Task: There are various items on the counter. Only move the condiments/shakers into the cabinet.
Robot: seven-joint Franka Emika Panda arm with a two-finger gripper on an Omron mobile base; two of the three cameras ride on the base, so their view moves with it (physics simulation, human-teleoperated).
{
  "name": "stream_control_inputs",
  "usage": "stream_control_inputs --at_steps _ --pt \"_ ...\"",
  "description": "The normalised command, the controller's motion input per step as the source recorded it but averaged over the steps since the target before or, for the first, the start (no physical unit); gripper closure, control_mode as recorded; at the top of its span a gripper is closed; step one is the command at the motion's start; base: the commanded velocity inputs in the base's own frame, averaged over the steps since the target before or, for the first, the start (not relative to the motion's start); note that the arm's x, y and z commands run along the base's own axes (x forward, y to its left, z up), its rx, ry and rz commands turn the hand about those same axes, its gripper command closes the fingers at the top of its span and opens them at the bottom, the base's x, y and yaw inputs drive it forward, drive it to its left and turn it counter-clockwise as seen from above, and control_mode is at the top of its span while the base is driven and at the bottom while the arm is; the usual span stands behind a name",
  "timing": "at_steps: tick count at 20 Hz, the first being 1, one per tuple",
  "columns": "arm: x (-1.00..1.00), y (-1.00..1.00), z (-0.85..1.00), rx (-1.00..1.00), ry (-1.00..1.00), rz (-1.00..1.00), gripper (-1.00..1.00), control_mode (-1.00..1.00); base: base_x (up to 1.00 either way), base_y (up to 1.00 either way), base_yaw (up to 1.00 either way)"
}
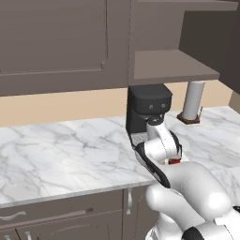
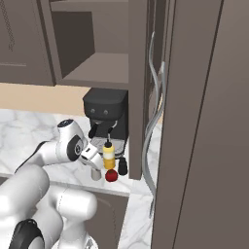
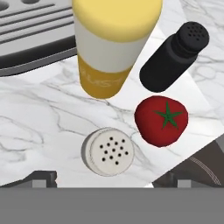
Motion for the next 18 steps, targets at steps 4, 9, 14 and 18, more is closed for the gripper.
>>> stream_control_inputs --at_steps 4,9,14,18 --pt "0.00 -0.02 -0.15 -0.02 0.00 -0.01 -1.00 -1.00 0.00 0.00 0.00" --pt "0.01 -0.02 -0.18 -0.02 0.00 0.00 -1.00 -1.00 0.00 0.00 0.00" --pt "0.07 -0.08 -0.17 -0.02 0.00 0.00 -1.00 -1.00 0.00 0.00 0.00" --pt "0.12 -0.09 -0.21 -0.02 0.00 0.00 -1.00 -1.00 0.00 0.00 0.00"
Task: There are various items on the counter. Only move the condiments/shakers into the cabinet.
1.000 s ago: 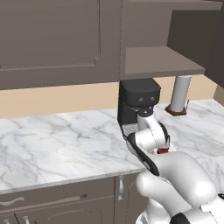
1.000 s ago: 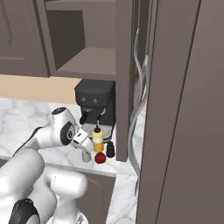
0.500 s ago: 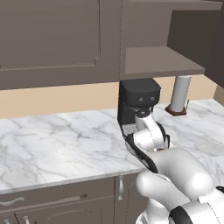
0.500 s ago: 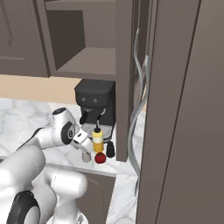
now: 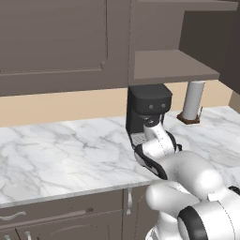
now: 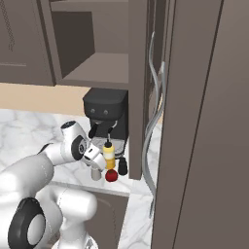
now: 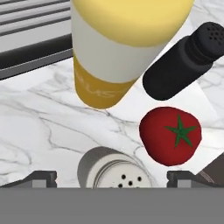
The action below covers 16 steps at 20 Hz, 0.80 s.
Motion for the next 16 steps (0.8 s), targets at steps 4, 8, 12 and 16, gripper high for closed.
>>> stream_control_inputs --at_steps 4,8,12,16 --pt "0.04 -0.02 -0.16 -0.01 0.00 0.00 1.00 -1.00 0.00 0.00 0.00" --pt "0.00 0.00 -0.02 0.00 0.00 0.00 1.00 -1.00 0.00 0.00 0.00" --pt "-0.10 0.00 0.02 0.00 -0.01 0.00 1.00 -1.00 0.00 0.00 0.00" --pt "-0.29 0.00 0.58 0.01 -0.10 0.00 1.00 -1.00 0.00 0.00 0.00"
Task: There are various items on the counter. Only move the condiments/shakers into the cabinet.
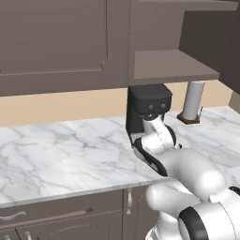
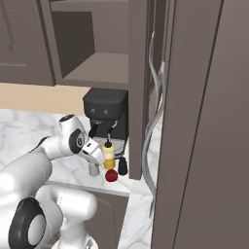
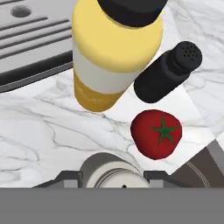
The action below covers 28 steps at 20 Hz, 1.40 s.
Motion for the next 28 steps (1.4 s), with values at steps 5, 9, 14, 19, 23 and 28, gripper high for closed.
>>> stream_control_inputs --at_steps 5,9,14,19,23,28 --pt "-0.28 -0.02 1.00 0.03 -0.13 -0.04 1.00 -1.00 0.00 0.00 0.00" --pt "-0.38 -0.23 1.00 0.08 -0.09 0.00 1.00 -1.00 0.00 0.00 0.00" --pt "-0.41 -0.32 1.00 0.03 -0.13 0.05 1.00 -1.00 0.00 0.00 0.00" --pt "-0.26 -0.25 1.00 0.00 -0.22 0.22 1.00 -1.00 0.00 0.00 0.00" --pt "-0.27 -0.04 1.00 0.00 -0.16 0.28 1.00 -1.00 0.00 0.00 0.00" --pt "-0.11 0.00 1.00 0.02 -0.03 0.29 1.00 -1.00 0.00 0.00 0.00"
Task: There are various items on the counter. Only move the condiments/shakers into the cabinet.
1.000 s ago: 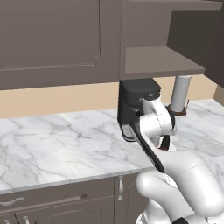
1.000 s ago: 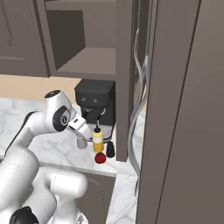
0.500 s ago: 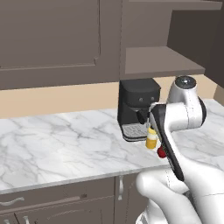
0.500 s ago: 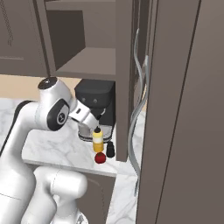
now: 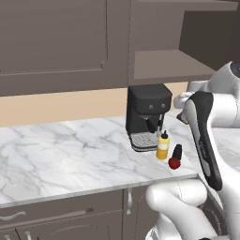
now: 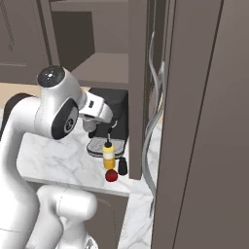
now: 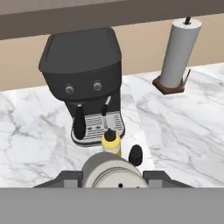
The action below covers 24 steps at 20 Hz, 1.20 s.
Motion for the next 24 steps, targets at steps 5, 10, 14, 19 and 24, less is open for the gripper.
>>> stream_control_inputs --at_steps 5,10,14,19,24 --pt "-0.04 0.00 0.81 0.05 0.00 0.33 1.00 -1.00 0.00 0.00 0.00" --pt "0.00 0.00 0.03 0.00 0.00 0.00 1.00 -1.00 0.00 0.00 0.00" --pt "0.00 0.01 0.55 -0.01 -0.30 0.00 1.00 -1.00 0.00 0.00 0.00" --pt "0.13 0.00 0.61 -0.01 -0.31 0.00 1.00 -1.00 0.00 0.00 0.00" --pt "0.49 0.00 0.33 0.00 -0.23 0.00 1.00 -1.00 0.00 0.00 0.00"
